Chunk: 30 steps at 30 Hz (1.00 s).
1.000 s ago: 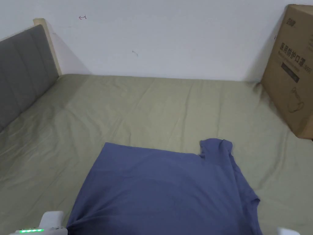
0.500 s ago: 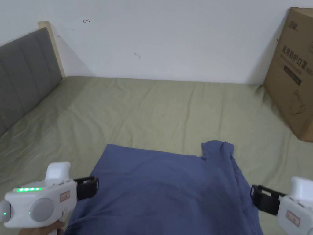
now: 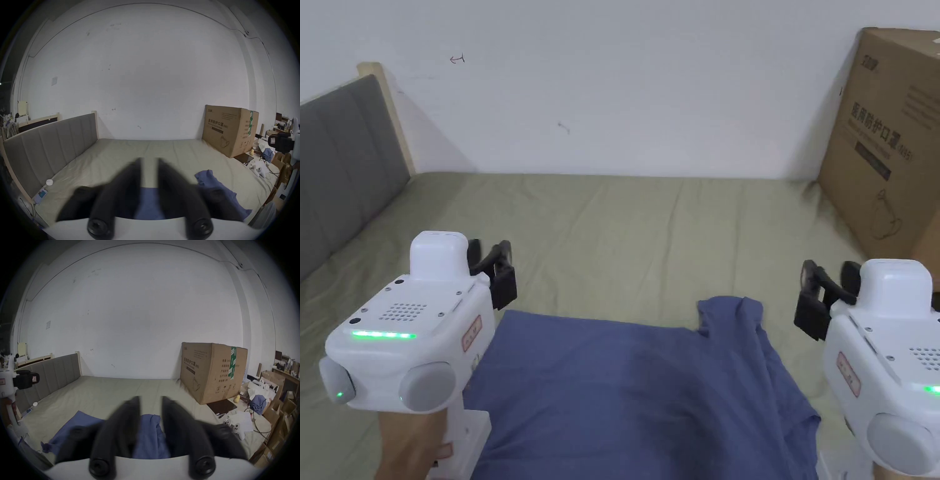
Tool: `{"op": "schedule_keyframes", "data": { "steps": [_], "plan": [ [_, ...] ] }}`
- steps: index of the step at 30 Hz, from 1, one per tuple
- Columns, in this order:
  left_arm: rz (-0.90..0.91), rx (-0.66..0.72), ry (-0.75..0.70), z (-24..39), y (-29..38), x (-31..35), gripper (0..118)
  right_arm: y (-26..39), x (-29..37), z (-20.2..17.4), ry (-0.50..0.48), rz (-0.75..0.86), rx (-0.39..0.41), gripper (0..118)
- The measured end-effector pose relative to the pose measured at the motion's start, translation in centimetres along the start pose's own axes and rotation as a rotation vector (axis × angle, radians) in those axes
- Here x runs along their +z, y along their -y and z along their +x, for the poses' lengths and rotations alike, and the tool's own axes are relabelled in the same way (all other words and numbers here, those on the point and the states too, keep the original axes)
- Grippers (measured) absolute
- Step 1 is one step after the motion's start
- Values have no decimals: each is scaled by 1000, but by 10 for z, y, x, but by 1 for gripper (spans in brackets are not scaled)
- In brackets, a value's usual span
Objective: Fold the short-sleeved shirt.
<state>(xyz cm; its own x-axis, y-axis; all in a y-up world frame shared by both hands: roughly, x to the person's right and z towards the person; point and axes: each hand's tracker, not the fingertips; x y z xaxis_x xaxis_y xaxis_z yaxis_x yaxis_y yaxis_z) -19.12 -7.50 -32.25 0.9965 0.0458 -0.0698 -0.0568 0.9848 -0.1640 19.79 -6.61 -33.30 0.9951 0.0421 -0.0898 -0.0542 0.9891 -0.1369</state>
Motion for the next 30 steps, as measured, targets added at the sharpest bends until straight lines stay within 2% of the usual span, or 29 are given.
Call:
{"op": "schedule_keyframes", "data": {
  "steps": [3, 13, 23, 24, 25, 26, 27, 28, 29, 30],
  "plan": [
    [-4, 24, 46, 3, 6, -2, 0, 1, -1, -5, 15, 21, 14, 0],
    [-81, -16, 45, 3, 18, -38, 0, -4, -30, -12, -2, 18, 16, 0],
    [-387, 10, 37, -50, 38, -171, 1, 7, -97, -18, -19, -28, 19, 0],
    [-426, 46, 37, -59, 42, -190, 8, 9, -105, -18, -20, -39, 19, 0],
    [-488, 77, 38, -65, 46, -206, 26, 12, -113, -18, -18, -49, 20, 0],
    [-535, 103, 29, -72, 53, -224, 63, 16, -121, -18, -15, -60, 19, 0],
    [-569, 120, 29, -78, 60, -241, 89, 20, -129, -18, -11, -70, 19, 0],
    [-610, 117, 7, -84, 68, -256, 106, 24, -136, -18, -9, -85, 19, 0],
    [-662, 120, -2, -88, 77, -272, 112, 27, -144, -17, -10, -98, 17, 0],
    [-720, 118, -16, -93, 87, -287, 112, 32, -151, -17, -8, -108, 15, 0]
  ]
}}
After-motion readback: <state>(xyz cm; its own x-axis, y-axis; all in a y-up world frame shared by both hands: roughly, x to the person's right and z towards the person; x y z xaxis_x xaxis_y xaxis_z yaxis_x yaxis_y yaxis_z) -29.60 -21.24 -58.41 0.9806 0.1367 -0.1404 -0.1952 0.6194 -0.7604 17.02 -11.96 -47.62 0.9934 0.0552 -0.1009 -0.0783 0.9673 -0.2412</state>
